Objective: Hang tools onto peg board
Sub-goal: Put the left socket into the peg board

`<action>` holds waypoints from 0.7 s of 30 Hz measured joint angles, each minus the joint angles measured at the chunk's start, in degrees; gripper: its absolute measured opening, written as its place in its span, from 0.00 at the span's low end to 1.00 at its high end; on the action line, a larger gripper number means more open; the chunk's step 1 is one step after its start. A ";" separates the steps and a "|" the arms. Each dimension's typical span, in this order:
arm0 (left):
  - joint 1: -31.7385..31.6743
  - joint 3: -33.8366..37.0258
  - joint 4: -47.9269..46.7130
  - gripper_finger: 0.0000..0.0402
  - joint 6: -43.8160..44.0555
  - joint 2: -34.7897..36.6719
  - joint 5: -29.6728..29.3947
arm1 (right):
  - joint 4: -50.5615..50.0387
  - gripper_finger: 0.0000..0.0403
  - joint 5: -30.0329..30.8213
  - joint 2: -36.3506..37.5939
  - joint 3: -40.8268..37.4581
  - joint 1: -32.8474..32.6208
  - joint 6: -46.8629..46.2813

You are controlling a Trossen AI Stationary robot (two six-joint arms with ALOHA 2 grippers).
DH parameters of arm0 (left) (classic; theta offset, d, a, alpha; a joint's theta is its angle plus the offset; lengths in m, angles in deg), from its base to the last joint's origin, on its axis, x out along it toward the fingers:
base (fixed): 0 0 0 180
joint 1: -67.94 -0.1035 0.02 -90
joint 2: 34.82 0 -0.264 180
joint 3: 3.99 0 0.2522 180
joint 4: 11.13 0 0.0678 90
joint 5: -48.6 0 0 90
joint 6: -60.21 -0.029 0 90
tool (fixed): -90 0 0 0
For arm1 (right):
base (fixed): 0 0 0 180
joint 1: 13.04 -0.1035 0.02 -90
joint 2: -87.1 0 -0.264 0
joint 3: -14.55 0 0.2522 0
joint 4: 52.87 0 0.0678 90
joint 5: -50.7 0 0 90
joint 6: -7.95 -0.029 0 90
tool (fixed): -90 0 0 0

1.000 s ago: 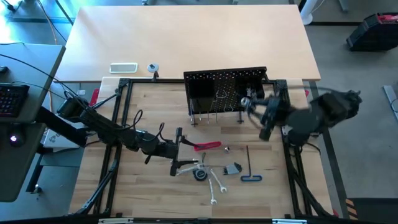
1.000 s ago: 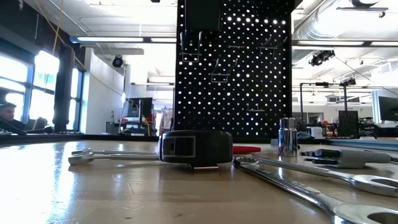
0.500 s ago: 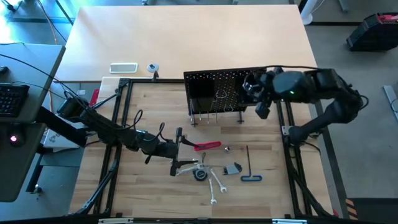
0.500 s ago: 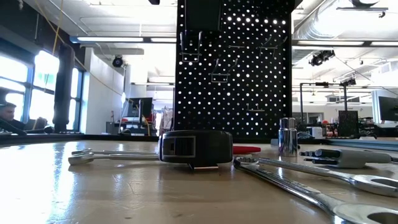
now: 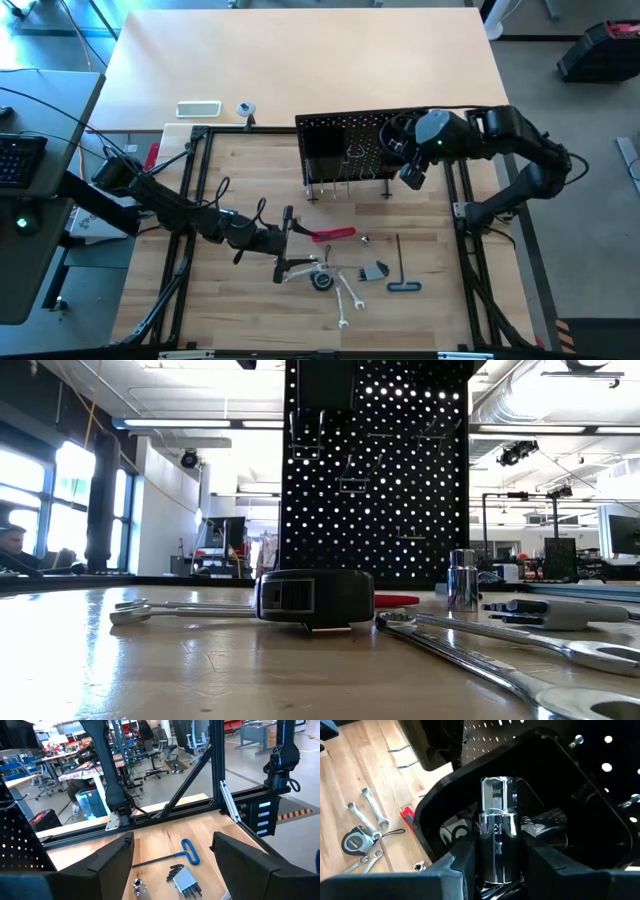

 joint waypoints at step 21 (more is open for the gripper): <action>0.02 0.02 0.03 0.65 0.72 0.00 0.00 | 2.23 0.36 -0.05 0.02 0.62 -0.05 1.99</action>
